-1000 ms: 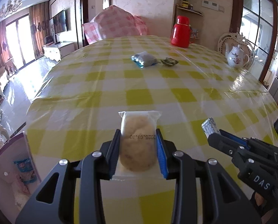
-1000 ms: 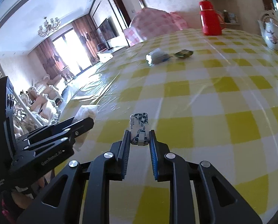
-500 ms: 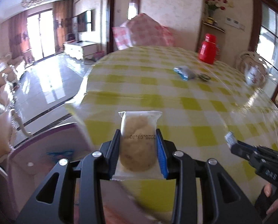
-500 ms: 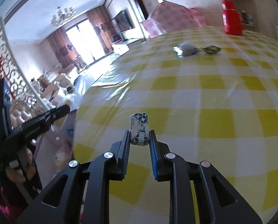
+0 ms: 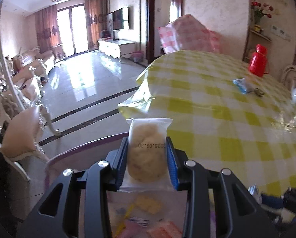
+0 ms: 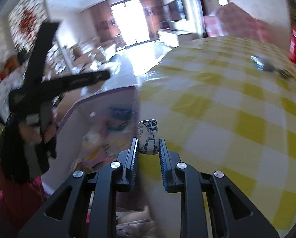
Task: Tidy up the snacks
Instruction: 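Open both grippers to drop the bread bag and small packet into the box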
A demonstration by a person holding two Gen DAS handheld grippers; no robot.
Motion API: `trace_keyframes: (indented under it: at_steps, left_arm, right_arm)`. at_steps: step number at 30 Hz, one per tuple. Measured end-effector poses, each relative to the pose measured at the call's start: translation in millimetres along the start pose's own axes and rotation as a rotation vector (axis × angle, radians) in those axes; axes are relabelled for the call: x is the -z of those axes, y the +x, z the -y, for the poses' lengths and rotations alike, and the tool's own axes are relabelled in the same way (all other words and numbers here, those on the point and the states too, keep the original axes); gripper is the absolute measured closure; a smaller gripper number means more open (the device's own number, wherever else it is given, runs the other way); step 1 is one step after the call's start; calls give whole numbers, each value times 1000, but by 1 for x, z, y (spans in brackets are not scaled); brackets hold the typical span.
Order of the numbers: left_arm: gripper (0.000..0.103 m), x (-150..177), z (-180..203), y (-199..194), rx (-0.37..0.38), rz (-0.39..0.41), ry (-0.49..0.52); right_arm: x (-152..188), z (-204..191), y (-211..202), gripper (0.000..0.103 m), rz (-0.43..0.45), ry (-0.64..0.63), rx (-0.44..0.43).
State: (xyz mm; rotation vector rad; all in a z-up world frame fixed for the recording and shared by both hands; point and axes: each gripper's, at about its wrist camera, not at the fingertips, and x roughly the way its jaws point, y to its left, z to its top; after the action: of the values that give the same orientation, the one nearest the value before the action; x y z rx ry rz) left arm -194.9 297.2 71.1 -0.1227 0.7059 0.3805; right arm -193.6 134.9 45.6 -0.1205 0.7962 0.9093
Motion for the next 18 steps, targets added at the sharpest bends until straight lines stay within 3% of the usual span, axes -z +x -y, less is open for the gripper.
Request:
trace_keyframes:
  at_steps: [9,10,11,13,18]
  left_arm:
    - [64,2,-18,5,-88,-49,12]
    - [54,3,-18,6,-100,-59,21]
    - [35,3,-16,8,-110,-62,26]
    - [17,2,-13,6,-131,-48,34]
    - [9,1,-7,7,-127,-41,40]
  right_arm:
    - [0,-55,30,82,-48,-153,-68]
    - [0,-58,30,80,-42,-163,-83]
    - [0,-60,30,73,-32,-169,-84]
    - [0,-58,27,60,-16,-166,-89]
    - [-5,-37,18,58,3,-105,-62]
